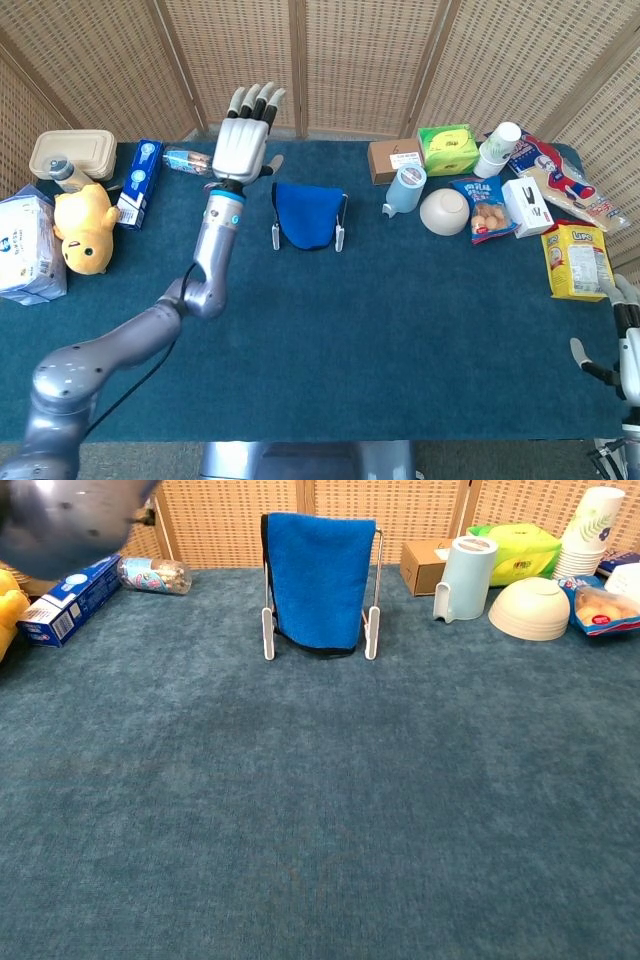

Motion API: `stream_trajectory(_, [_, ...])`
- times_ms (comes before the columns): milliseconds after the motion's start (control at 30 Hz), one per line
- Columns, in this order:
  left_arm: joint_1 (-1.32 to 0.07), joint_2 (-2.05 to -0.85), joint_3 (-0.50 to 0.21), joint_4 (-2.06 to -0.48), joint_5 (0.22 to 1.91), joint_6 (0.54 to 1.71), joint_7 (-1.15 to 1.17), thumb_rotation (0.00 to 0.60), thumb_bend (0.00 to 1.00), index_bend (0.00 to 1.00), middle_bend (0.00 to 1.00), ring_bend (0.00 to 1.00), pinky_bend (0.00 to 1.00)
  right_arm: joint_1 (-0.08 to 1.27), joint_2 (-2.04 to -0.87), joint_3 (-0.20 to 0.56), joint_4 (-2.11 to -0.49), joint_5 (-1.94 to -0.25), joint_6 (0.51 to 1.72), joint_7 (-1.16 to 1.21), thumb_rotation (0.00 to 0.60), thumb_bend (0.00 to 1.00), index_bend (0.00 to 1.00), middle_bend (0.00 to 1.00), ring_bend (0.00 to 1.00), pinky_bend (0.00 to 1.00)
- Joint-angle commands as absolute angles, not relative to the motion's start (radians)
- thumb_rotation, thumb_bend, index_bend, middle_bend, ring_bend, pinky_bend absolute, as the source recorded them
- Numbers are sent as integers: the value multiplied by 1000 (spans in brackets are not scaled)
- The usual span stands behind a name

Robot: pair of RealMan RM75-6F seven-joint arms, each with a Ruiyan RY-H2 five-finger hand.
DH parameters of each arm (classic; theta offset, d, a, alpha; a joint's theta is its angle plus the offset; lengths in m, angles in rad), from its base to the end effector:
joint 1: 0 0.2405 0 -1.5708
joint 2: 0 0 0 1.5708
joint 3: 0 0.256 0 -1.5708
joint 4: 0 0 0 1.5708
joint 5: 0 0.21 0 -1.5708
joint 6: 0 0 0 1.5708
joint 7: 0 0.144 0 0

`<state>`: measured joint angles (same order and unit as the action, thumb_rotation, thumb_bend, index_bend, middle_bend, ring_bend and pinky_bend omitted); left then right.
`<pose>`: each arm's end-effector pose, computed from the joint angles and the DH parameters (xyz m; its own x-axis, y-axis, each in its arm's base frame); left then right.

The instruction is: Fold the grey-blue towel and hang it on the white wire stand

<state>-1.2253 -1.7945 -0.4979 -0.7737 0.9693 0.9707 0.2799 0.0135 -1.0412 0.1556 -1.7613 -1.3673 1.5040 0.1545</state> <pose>-0.0113 0.5047 0.0395 0.3316 -0.2166 0.9182 0.8845 -0.2671 -0.3825 -0.3066 -0.1774 0.1935 0.1686 0.1144 0.9790 -0.9781 0.1423 0.1518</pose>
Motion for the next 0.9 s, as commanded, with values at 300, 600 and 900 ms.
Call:
stream_trajectory(300, [-841, -1382, -388, -1518, 962, 1161, 325, 600, 350, 101, 19, 0, 0, 48, -1031, 173, -1758, -1360, 1469, 145, 600, 306, 65, 44, 0, 0])
stream_trajectory(600, [-621, -1221, -239, -1743, 1087, 1278, 233, 600, 350, 141, 38, 0, 0, 86, -1041, 185, -1757, -1344, 1434, 88, 600, 305, 65, 41, 0, 0])
stream_trajectory(900, [-434, -1124, -105, -1822, 1209, 1391, 145, 600, 352, 165, 47, 0, 0, 103, -1061, 180, -1761, -1330, 1427, 14, 600, 305, 65, 26, 0, 0])
